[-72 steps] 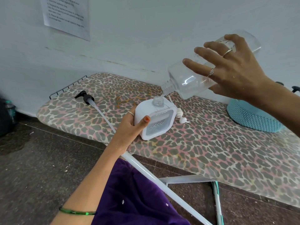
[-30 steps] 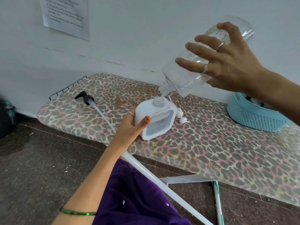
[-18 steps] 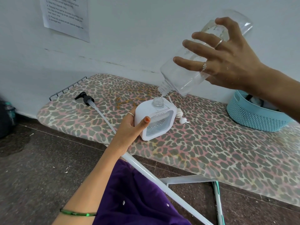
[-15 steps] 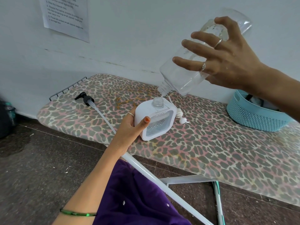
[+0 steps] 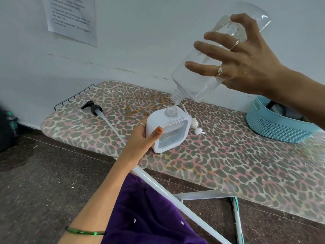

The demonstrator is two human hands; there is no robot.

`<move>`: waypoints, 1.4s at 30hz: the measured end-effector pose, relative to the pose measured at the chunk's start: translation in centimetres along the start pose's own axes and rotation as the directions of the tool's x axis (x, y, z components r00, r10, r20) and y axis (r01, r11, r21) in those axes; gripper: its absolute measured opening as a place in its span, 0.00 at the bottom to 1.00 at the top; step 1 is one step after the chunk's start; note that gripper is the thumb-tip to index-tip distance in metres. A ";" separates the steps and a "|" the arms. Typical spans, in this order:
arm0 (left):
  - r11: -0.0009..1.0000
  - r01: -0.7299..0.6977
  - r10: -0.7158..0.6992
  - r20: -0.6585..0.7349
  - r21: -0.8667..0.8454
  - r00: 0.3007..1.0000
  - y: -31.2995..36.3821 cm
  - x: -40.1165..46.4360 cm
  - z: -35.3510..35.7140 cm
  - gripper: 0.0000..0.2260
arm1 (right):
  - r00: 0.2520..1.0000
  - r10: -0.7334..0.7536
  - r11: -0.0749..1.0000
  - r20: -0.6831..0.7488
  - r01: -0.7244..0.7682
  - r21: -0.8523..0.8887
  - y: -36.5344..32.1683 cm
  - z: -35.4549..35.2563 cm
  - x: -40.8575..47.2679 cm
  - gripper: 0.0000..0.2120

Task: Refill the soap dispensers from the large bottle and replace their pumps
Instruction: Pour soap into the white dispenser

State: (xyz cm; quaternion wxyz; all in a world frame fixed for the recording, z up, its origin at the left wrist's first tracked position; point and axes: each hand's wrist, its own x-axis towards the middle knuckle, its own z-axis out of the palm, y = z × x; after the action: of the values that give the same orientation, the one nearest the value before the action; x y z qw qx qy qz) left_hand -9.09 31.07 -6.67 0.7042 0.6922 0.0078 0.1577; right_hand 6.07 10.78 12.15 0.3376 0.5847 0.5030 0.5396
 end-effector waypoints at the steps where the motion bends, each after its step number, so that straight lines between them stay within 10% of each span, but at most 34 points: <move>1: 1.000 0.000 0.000 0.001 0.002 1.000 0.0 0.0 0.0 0.34 | 1.000 -0.002 1.000 0.000 0.002 -0.004 0.0 0.0 0.0 0.25; 42: 0.999 0.019 -0.019 -0.007 -0.029 1.000 -0.7 0.2 -0.1 0.37 | 0.998 0.034 0.999 -0.043 -0.033 0.034 -1.3 0.4 0.1 0.23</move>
State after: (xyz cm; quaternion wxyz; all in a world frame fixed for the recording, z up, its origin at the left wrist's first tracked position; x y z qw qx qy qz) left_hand -8.82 31.25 -7.34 0.7155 0.6814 0.0149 0.1536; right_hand 6.15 11.29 10.84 0.3077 0.5865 0.5093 0.5495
